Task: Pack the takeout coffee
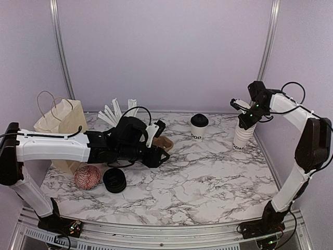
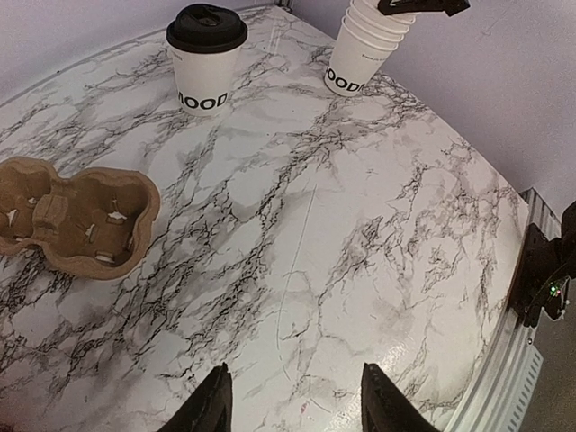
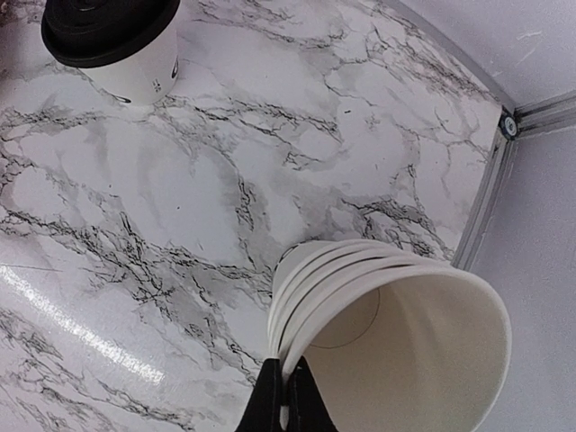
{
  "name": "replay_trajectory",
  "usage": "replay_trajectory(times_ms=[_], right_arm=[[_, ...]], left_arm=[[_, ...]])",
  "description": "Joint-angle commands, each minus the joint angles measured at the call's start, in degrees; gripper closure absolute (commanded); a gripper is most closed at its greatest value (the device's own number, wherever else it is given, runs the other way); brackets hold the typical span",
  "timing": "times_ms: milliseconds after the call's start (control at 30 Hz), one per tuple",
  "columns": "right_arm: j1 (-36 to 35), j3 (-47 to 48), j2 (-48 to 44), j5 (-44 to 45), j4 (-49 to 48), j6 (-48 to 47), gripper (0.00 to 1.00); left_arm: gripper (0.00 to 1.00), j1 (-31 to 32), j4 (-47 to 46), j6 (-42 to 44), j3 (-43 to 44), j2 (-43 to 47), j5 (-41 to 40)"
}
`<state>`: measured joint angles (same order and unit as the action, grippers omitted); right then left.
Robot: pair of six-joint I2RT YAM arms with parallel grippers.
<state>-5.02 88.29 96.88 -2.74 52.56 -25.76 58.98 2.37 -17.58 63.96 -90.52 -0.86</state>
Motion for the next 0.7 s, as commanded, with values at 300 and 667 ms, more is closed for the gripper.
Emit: replay_trajectory(times_ms=[300, 667], right_arm=[[2.8, 6.7, -1.1, -6.3, -1.7, 1.3, 1.0], [4.3, 11.7, 0.2, -14.7, 6.0, 0.1, 1.0]], left_arm=[[0.5, 0.2, -1.3, -0.3, 0.5, -1.1, 2.7], [0.5, 0.2, -1.1, -0.7, 0.8, -1.3, 3.6]])
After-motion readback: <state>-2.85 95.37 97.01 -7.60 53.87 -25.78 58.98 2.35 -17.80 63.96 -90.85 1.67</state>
